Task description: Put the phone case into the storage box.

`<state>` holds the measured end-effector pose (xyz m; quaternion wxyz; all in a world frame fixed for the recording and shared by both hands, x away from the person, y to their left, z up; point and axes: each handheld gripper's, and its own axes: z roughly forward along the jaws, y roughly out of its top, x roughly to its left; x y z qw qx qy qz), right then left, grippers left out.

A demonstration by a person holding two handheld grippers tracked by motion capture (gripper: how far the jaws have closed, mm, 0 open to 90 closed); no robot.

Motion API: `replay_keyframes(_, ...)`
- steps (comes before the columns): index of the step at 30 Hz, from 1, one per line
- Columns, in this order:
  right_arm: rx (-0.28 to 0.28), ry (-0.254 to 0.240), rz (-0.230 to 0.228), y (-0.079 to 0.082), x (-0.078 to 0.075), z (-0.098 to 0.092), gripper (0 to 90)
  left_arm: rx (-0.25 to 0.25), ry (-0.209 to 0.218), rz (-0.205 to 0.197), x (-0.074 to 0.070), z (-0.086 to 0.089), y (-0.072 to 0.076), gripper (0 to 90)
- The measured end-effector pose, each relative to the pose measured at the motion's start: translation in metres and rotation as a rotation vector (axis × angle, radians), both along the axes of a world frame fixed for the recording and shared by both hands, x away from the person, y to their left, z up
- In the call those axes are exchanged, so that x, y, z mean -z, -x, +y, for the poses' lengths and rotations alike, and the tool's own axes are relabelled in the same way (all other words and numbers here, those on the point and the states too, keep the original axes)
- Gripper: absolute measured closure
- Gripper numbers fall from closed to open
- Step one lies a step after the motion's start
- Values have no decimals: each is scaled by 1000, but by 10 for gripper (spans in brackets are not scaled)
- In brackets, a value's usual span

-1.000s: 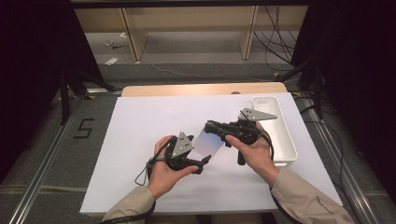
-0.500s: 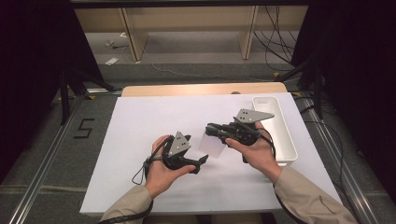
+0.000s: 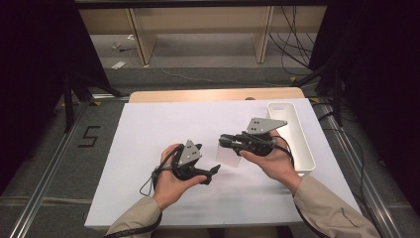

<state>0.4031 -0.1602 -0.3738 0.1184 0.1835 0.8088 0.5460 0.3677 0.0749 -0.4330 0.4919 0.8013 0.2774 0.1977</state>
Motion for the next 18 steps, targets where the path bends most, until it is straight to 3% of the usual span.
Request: replay_keyframes(18, -86, 47, 13, 1, -1, 0, 802, 27, -23, 2, 4, -2, 0, 126)
